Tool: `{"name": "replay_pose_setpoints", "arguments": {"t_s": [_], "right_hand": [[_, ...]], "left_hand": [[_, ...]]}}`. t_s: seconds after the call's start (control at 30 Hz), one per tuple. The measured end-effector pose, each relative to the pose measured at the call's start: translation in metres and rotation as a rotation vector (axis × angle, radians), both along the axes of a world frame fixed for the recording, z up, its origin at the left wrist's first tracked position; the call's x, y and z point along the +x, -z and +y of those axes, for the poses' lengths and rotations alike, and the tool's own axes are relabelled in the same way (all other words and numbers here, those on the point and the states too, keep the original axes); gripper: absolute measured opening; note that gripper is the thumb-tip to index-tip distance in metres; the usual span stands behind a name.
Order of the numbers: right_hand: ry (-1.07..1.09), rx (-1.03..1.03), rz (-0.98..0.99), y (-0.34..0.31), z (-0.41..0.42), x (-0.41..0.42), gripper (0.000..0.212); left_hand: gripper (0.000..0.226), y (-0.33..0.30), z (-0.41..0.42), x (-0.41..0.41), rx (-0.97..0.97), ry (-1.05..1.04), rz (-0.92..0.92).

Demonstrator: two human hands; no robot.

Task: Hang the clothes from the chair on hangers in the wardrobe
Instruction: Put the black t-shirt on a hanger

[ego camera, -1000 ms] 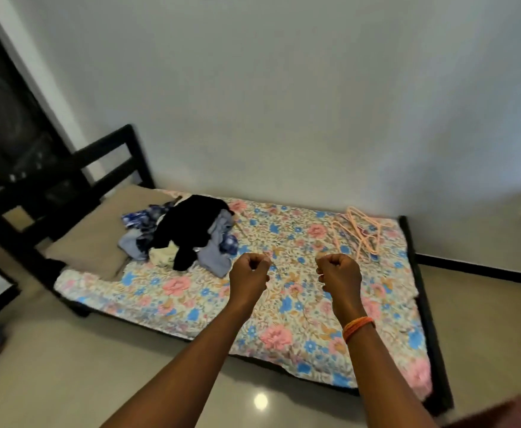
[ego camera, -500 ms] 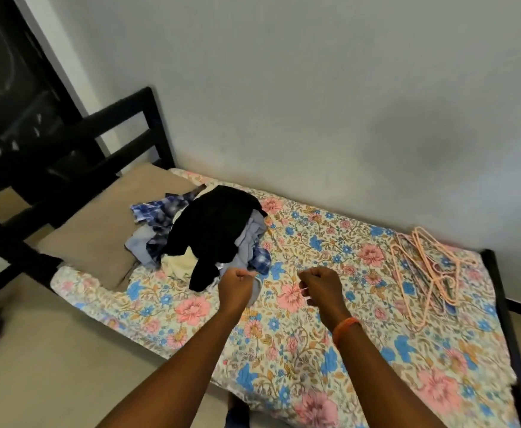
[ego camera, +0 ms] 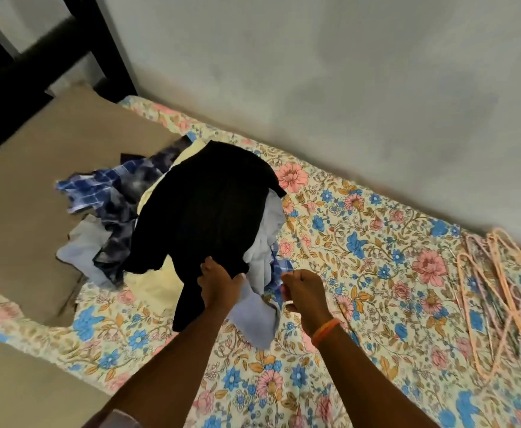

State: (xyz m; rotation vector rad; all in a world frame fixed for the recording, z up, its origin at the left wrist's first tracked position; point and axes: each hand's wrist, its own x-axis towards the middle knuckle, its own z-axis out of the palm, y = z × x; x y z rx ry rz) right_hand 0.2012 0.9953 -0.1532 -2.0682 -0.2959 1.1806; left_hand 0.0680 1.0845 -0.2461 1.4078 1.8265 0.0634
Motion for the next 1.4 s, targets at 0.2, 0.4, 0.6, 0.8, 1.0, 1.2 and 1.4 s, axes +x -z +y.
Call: {"name": "replay_pose_setpoints", "arguments": {"t_s": [0.2, 0.4, 0.6, 0.8, 1.0, 1.2, 1.4], "right_hand": [[0.044, -0.054, 0.136, 0.052, 0.014, 0.020, 0.026], [0.082, -0.085, 0.243, 0.045, 0.002, 0.036, 0.022], [0.118, 0.165, 0.770, -0.008, -0.005, 0.079, 0.052], [0.196, 0.198, 0.770, -0.054, -0.064, 0.168, 0.058], [-0.008, 0.440, 0.265, -0.125, -0.132, 0.206, 0.036], [-0.673, 0.449, 0.118, -0.131, -0.230, 0.200, 0.008], [-0.911, 0.141, -0.045, 0.010, -0.295, 0.164, 0.033]], "left_hand": [[0.038, 0.057, 0.030, -0.010, 0.056, 0.031, 0.289], [0.012, 0.009, -0.004, 0.007, 0.399, 0.270, 0.242], [0.025, -0.107, -0.084, 0.104, -0.013, 0.463, -0.592], [0.003, -0.148, -0.120, 0.131, -0.612, 0.622, -0.754], [0.065, -0.157, -0.121, 0.165, -0.678, -0.234, -0.904], [0.058, -0.184, -0.149, 0.260, -0.776, 0.034, -0.776], [0.027, -0.057, -0.214, 0.243, -0.281, 0.898, -0.065]]}}
